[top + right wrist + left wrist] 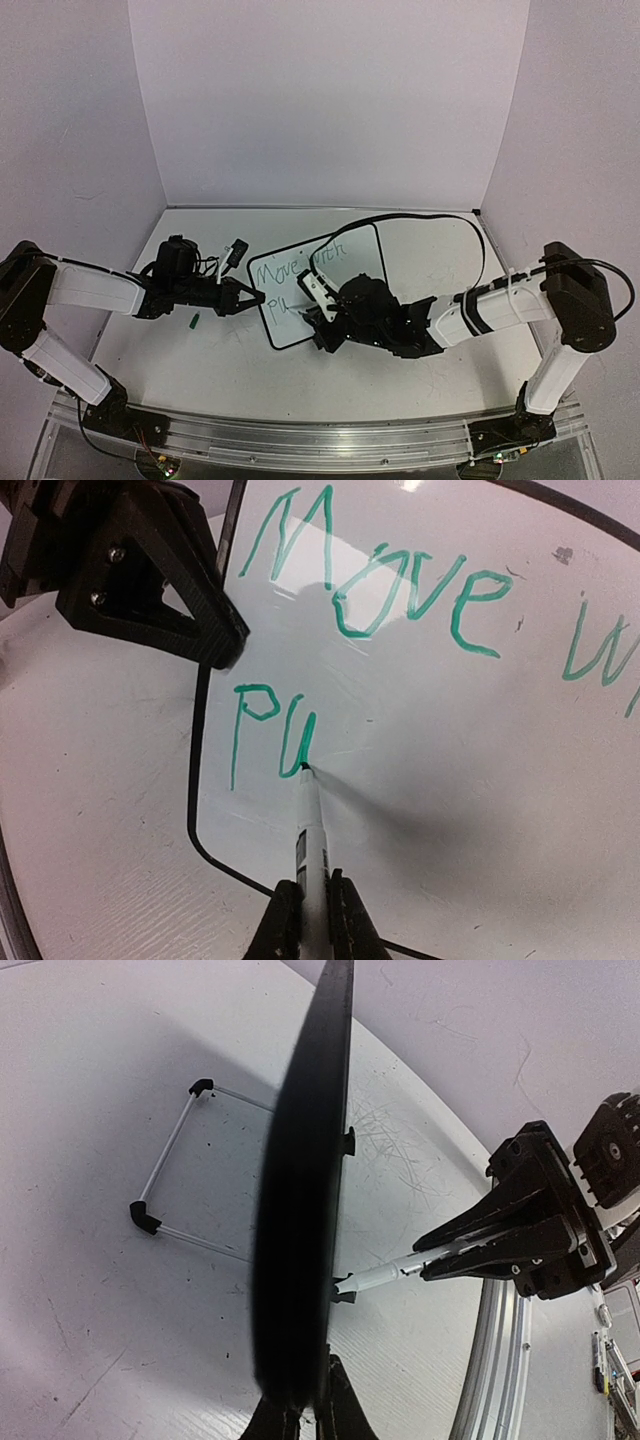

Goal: Write a sentence on the whiteboard

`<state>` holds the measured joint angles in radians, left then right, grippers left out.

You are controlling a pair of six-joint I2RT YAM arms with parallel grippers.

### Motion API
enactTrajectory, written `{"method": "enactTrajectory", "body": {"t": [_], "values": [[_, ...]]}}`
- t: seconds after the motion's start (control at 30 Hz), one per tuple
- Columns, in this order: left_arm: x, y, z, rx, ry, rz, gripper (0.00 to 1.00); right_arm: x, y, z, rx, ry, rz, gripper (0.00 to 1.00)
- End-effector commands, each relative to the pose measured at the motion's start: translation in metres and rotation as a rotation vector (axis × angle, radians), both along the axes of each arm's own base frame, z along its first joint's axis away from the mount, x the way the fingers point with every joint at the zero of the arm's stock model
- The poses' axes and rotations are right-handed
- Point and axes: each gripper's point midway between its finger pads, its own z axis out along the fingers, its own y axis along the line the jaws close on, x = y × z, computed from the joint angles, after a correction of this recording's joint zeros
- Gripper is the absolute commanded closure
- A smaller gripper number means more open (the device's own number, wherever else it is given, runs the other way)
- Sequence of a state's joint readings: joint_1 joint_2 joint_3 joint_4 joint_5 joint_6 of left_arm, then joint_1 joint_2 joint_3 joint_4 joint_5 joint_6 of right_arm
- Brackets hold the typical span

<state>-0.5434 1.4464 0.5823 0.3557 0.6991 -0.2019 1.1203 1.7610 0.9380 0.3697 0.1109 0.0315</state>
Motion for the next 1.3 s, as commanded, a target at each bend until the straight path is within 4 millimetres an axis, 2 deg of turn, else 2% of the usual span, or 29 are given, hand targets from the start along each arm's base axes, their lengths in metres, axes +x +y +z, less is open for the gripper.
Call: {"method": "enactTrajectory", "body": {"t": [0.0, 0.07, 0.13, 0.23, 0.3, 0.43, 0.6, 0.7, 1.07, 1.27], "values": [[0.008, 0.003, 0.003, 0.039, -0.066, 0.021, 1.00, 0.008, -0.020, -0.004, -0.039, -0.003, -0.068, 1.00], [0.008, 0.003, 0.003, 0.039, -0.066, 0.021, 1.00, 0.009, -0.021, 0.007, -0.024, -0.022, -0.076, 1.00], [0.009, 0.003, 0.003, 0.040, -0.066, 0.023, 1.00, 0.009, -0.023, 0.028, 0.019, -0.048, -0.081, 1.00], [0.008, 0.004, 0.004, 0.039, -0.068, 0.025, 1.00, -0.007, -0.023, 0.076, 0.153, -0.081, 0.005, 1.00], [0.008, 0.004, 0.004, 0.039, -0.069, 0.026, 1.00, -0.017, -0.023, 0.091, 0.196, -0.113, 0.065, 1.00], [0.009, 0.003, 0.003, 0.041, -0.065, 0.024, 1.00, -0.002, -0.020, 0.077, 0.112, -0.151, 0.055, 1.00], [0.009, 0.003, 0.004, 0.039, -0.068, 0.026, 1.00, -0.004, -0.003, 0.072, 0.076, -0.167, 0.093, 1.00], [0.009, 0.003, 0.004, 0.040, -0.067, 0.027, 1.00, -0.002, 0.000, 0.070, 0.061, -0.178, 0.091, 1.00], [0.009, 0.003, 0.003, 0.042, -0.065, 0.021, 1.00, 0.005, -0.009, 0.055, 0.022, -0.165, 0.027, 1.00], [0.009, 0.003, 0.004, 0.040, -0.068, 0.019, 1.00, 0.005, -0.004, 0.058, 0.022, -0.170, 0.049, 1.00]]}}
